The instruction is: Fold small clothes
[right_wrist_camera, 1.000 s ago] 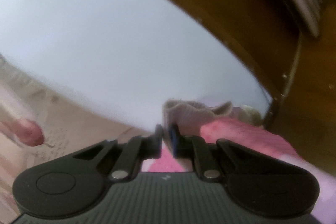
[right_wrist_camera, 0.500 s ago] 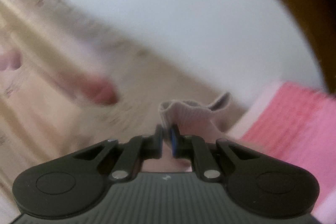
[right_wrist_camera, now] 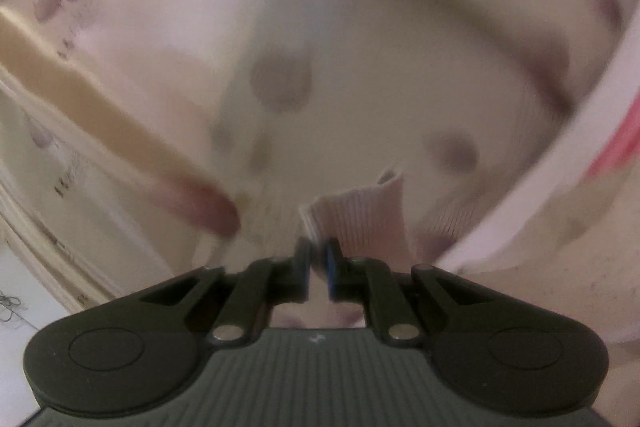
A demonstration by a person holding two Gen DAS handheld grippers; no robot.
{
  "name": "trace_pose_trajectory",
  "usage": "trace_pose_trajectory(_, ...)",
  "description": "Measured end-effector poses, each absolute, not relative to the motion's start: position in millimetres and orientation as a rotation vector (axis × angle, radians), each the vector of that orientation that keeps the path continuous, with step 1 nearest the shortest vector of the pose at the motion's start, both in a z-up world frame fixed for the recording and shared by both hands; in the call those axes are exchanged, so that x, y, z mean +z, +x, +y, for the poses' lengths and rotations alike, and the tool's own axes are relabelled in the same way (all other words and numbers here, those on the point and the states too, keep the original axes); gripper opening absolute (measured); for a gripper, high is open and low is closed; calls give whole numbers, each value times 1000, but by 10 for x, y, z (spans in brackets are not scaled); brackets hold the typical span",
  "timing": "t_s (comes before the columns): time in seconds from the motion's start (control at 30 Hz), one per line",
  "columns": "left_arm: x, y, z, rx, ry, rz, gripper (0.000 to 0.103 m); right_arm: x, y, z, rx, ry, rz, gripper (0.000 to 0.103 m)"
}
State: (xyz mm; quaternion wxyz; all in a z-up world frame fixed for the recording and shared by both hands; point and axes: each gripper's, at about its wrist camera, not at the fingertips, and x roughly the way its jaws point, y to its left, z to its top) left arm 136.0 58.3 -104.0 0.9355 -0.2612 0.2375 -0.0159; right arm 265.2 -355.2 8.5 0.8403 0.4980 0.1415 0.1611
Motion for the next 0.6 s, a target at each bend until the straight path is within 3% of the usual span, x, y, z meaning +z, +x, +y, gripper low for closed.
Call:
trace_pose_trajectory(0.37, -1064, 1348, 640, -43, -561, 477, 103, -734, 3070, -2450, 399, 952, 561, 11)
trace_pose_trajectory(0.4, -1064, 1351, 638, -43, -561, 478, 103, -785, 3085, -2388, 419, 926, 602, 16)
trace_pose_trajectory(0.47, -1064, 1353, 637, -43, -561, 478, 103, -829, 3037, -2314, 435, 860, 638, 41)
trace_pose_trajectory(0.5, -1064, 1353, 638, -43, -560, 478, 103, -814, 2964, -2316, 422, 805, 627, 66)
trace_pose_trajectory(0.53, -1065, 1351, 637, -44, -561, 478, 103, -796, 2885, -2346, 417, 774, 599, 77)
trace_pose_trajectory(0.6, -1068, 1349, 640, -44, -566, 477, 103, -779, 2671, -2455, 427, 722, 538, 78)
